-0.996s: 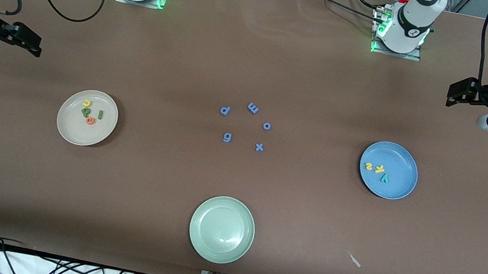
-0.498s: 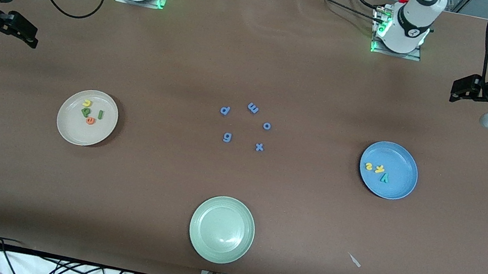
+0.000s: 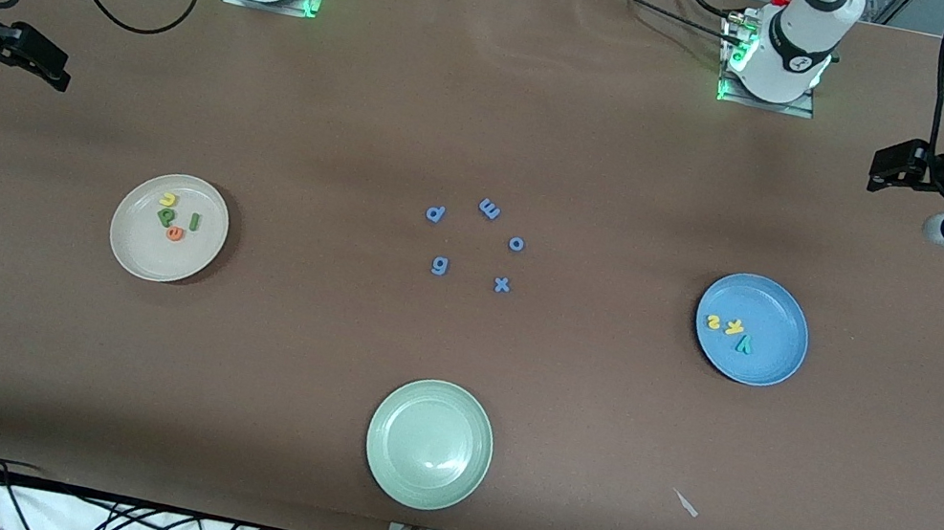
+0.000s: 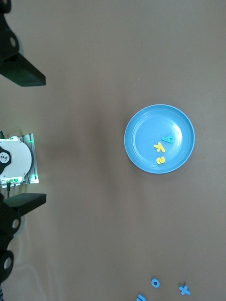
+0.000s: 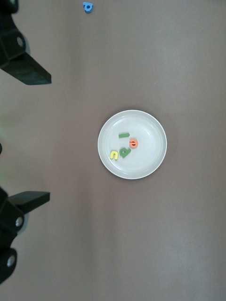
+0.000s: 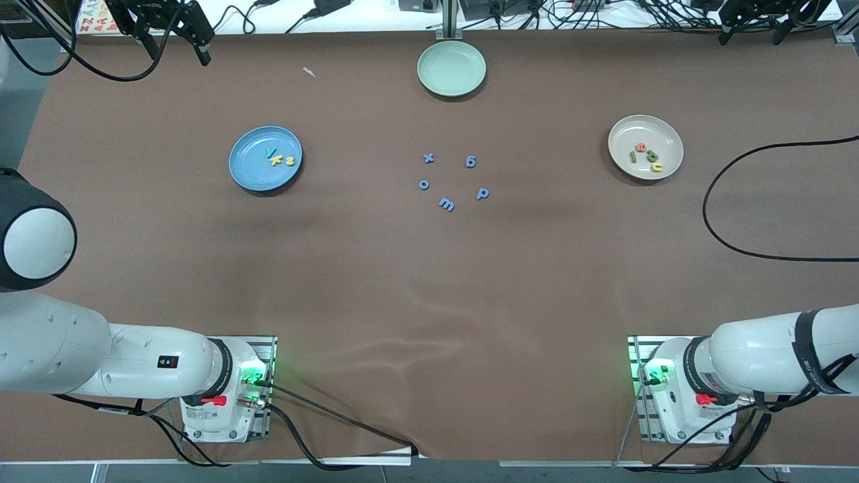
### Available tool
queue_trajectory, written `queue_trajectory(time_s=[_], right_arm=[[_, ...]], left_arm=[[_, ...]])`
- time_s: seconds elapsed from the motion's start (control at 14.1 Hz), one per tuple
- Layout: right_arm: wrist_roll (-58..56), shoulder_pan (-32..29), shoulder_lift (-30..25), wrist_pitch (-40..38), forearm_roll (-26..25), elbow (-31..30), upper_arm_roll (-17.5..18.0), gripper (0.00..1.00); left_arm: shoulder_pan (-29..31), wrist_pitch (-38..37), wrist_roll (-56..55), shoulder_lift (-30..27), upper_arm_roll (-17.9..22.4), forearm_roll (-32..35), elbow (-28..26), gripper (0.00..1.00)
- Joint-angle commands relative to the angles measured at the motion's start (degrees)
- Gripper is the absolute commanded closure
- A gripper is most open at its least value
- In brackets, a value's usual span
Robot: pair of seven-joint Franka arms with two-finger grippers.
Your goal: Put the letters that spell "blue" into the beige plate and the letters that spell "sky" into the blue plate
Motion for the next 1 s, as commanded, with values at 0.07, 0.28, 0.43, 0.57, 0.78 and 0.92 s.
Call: queue_trajectory(time_s=[0.07,0.28,0.43,0.57,0.78,0.92], right_arm=[[-0.51,-0.78,-0.65,1.21,0.96,-1.04,0.47,0.00],[-0.69,-0.78,-0.30,2.80,0.87,-0.95,0.56,0.00],[-1.48,-0.69,0.14,3.41,0.61,-0.95,0.56,0.00],[-2.18,-0.61,0.40,4.03,0.35,-0.95,0.47,0.00],[-2.36,-0.69,1.54,4.12,0.60,-0.69,0.47,0.00],[-2.19,-0.43,1.46,4.12,0.43,-0.51,0.64,0.00]], left_arm=[[0.11,-1.19,0.43,0.37,0.02,-0.04,1.68,0.00],[0.11,-1.02,0.43,0.37,0.11,0.13,1.68,0.00],[-0.06,-0.49,0.43,0.45,0.02,0.49,1.77,0.00],[0.20,1.52,0.34,0.37,0.29,0.49,1.77,0.00],[0.46,8.02,-0.63,-0.25,0.37,0.31,1.60,0.00],[0.55,11.01,-2.98,-0.25,0.38,0.14,1.07,0.00]])
